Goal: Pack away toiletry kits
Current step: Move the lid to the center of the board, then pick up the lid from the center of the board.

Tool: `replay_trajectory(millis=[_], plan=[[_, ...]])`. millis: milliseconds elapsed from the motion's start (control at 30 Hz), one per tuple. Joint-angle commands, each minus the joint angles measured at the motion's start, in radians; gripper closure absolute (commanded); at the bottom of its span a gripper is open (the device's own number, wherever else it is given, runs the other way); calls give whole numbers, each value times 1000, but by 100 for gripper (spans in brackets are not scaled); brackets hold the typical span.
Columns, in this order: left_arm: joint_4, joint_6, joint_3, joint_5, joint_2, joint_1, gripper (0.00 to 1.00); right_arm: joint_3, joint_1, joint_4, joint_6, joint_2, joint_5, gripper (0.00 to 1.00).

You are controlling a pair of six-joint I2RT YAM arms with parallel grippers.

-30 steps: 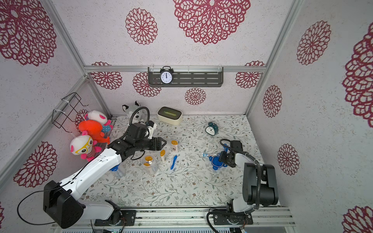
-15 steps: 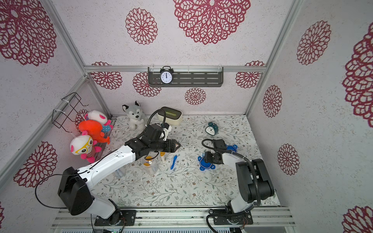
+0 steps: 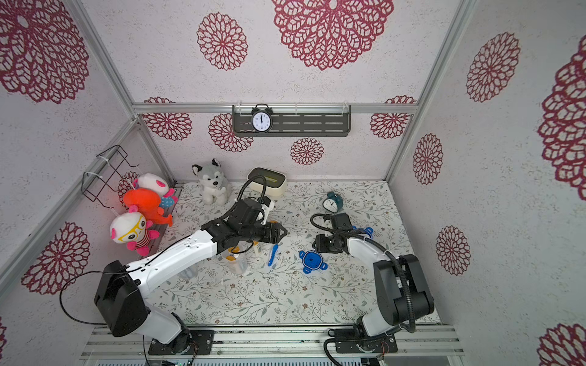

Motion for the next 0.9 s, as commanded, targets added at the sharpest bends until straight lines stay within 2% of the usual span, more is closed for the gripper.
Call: replay_trajectory(millis=[0,233,433,633,867], plan=[[14,20,-12,-12,-38,-7,30,44,-32,-67,-135,22,-7,59],[-9,63,-13,-15,-54,-8,30,89,-88,-123,-272,96,-87,72],[-6,79,-7,20,-40,-6,29,111,-96,-164,-363,136,-144,69],[-6,89,23,174,2,0,30,148,-97,-177,-407,212,-163,66],[-17,91,28,176,18,3,30,169,-98,-168,-440,268,-209,69]])
